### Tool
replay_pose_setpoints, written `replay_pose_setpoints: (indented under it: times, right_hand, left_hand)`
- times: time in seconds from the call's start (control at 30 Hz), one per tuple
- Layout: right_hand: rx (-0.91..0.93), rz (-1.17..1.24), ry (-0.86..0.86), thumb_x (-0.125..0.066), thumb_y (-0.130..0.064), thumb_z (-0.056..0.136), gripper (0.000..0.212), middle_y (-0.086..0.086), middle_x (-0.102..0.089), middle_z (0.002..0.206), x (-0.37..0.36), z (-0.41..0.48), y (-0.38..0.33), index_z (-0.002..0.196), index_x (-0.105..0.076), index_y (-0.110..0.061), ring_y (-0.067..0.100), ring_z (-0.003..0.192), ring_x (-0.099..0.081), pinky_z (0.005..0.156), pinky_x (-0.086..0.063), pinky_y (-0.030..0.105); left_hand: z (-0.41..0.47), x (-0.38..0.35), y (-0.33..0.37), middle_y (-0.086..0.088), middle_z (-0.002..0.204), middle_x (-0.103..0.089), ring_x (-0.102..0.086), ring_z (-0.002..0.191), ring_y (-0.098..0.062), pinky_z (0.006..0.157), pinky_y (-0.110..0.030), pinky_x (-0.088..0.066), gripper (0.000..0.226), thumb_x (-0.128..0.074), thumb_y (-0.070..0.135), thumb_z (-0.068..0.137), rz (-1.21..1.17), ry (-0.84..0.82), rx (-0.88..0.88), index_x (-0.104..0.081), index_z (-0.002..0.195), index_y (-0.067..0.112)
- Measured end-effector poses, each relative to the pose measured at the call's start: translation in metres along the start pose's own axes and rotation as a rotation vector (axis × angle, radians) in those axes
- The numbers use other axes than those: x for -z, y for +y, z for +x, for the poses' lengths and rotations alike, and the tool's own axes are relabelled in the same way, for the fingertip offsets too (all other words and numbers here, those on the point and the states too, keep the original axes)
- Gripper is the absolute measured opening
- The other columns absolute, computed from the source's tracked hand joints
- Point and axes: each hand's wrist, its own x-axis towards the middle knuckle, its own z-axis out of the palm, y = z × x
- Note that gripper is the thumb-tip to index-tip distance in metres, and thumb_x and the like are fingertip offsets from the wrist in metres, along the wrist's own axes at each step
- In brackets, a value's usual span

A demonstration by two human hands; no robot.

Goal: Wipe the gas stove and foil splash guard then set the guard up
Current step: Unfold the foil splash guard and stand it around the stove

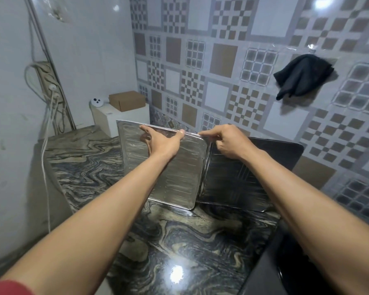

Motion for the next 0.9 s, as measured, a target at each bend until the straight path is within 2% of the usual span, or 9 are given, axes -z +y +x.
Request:
replay_pose_setpoints:
  times: [0.13, 0.27, 0.33, 0.47, 0.6, 0.67, 0.73, 0.8, 0.9]
  right_hand:
    - [0.013, -0.046, 0.034, -0.053, 0.005, 0.087, 0.054, -0.004, -0.071, 0.114, -0.004, 0.002, 0.007, 0.127, -0.065, -0.029, 0.015, 0.107, -0.063, 0.093, -0.053, 0.031]
    - [0.093, -0.143, 0.002, -0.064, -0.009, 0.090, 0.054, -0.015, -0.052, 0.083, -0.010, 0.008, 0.019, 0.139, -0.054, -0.032, 0.007, 0.075, -0.052, 0.069, -0.044, 0.022]
    - [0.082, -0.165, 0.074, -0.067, -0.012, 0.091, 0.055, -0.009, -0.058, 0.089, -0.008, 0.007, 0.030, 0.139, -0.054, -0.035, 0.011, 0.078, -0.058, 0.070, -0.050, 0.029]
    - [0.024, -0.239, 0.183, -0.063, 0.006, 0.088, 0.069, -0.001, -0.066, 0.108, 0.011, 0.003, 0.053, 0.137, -0.052, -0.042, 0.014, 0.091, -0.064, 0.086, -0.056, 0.037]
    - [-0.057, -0.287, 0.194, -0.057, 0.011, 0.086, 0.074, 0.002, -0.066, 0.111, 0.038, 0.000, 0.073, 0.138, -0.051, -0.041, 0.015, 0.096, -0.059, 0.091, -0.053, 0.035]
    - [-0.093, -0.295, 0.185, -0.057, 0.011, 0.084, 0.075, 0.003, -0.066, 0.118, 0.052, -0.004, 0.086, 0.138, -0.051, -0.042, 0.022, 0.107, -0.060, 0.098, -0.050, 0.039]
    - [-0.142, -0.304, 0.165, -0.057, 0.010, 0.083, 0.075, 0.006, -0.064, 0.129, 0.067, -0.010, 0.103, 0.137, -0.052, -0.042, 0.026, 0.120, -0.057, 0.105, -0.046, 0.042]
    - [-0.186, -0.309, 0.160, -0.055, 0.007, 0.083, 0.072, 0.007, -0.064, 0.131, 0.083, -0.020, 0.119, 0.135, -0.054, -0.042, 0.027, 0.121, -0.057, 0.104, -0.046, 0.040]
    - [-0.237, -0.346, 0.148, -0.056, 0.003, 0.086, 0.066, 0.005, -0.066, 0.128, 0.102, -0.039, 0.144, 0.135, -0.055, -0.040, 0.026, 0.119, -0.057, 0.101, -0.046, 0.037]
  left_hand:
    - [-0.003, 0.005, 0.012, -0.020, 0.164, -0.008, -0.032, 0.143, -0.040, 0.116, -0.047, -0.030, 0.124, -0.072, 0.031, 0.076, -0.005, -0.023, 0.048, 0.025, 0.151, 0.014]
    - [-0.001, 0.013, 0.023, -0.020, 0.155, -0.031, -0.066, 0.086, -0.035, 0.070, -0.044, -0.059, 0.102, -0.049, 0.015, 0.081, -0.051, -0.071, 0.062, 0.025, 0.152, 0.023]
    - [0.001, 0.013, 0.027, -0.019, 0.150, -0.040, -0.066, 0.085, -0.038, 0.064, -0.045, -0.059, 0.091, -0.043, 0.008, 0.090, -0.064, -0.068, 0.072, 0.020, 0.154, 0.023]
    - [0.007, 0.008, 0.033, -0.006, 0.140, -0.044, -0.061, 0.104, -0.040, 0.089, -0.054, -0.056, 0.092, -0.043, 0.003, 0.085, 0.056, -0.123, -0.011, 0.011, 0.156, 0.022]
    - [0.008, -0.004, 0.048, -0.020, 0.147, -0.040, -0.057, 0.087, -0.034, 0.055, -0.041, -0.060, 0.094, -0.045, -0.005, 0.069, 0.110, -0.284, -0.087, -0.012, 0.156, 0.013]
    - [0.002, -0.013, 0.054, -0.026, 0.139, -0.043, -0.046, 0.068, -0.024, 0.033, -0.020, -0.041, 0.079, -0.041, -0.012, 0.076, 0.099, -0.349, -0.130, -0.024, 0.151, 0.005]
    - [0.002, -0.021, 0.059, -0.021, 0.100, -0.052, -0.038, 0.061, -0.020, 0.030, -0.015, -0.029, 0.059, -0.038, -0.016, 0.078, 0.094, -0.420, -0.179, -0.045, 0.133, 0.004]
    - [0.002, -0.029, 0.065, -0.009, 0.073, -0.038, -0.033, 0.056, -0.018, 0.032, -0.016, -0.025, 0.040, -0.038, -0.016, 0.076, 0.080, -0.503, -0.200, -0.052, 0.106, 0.008]
    - [0.015, -0.047, 0.067, -0.008, 0.082, -0.050, -0.037, 0.055, -0.018, 0.043, -0.019, -0.027, 0.056, -0.045, -0.010, 0.068, 0.066, -0.623, -0.195, -0.059, 0.114, 0.018]
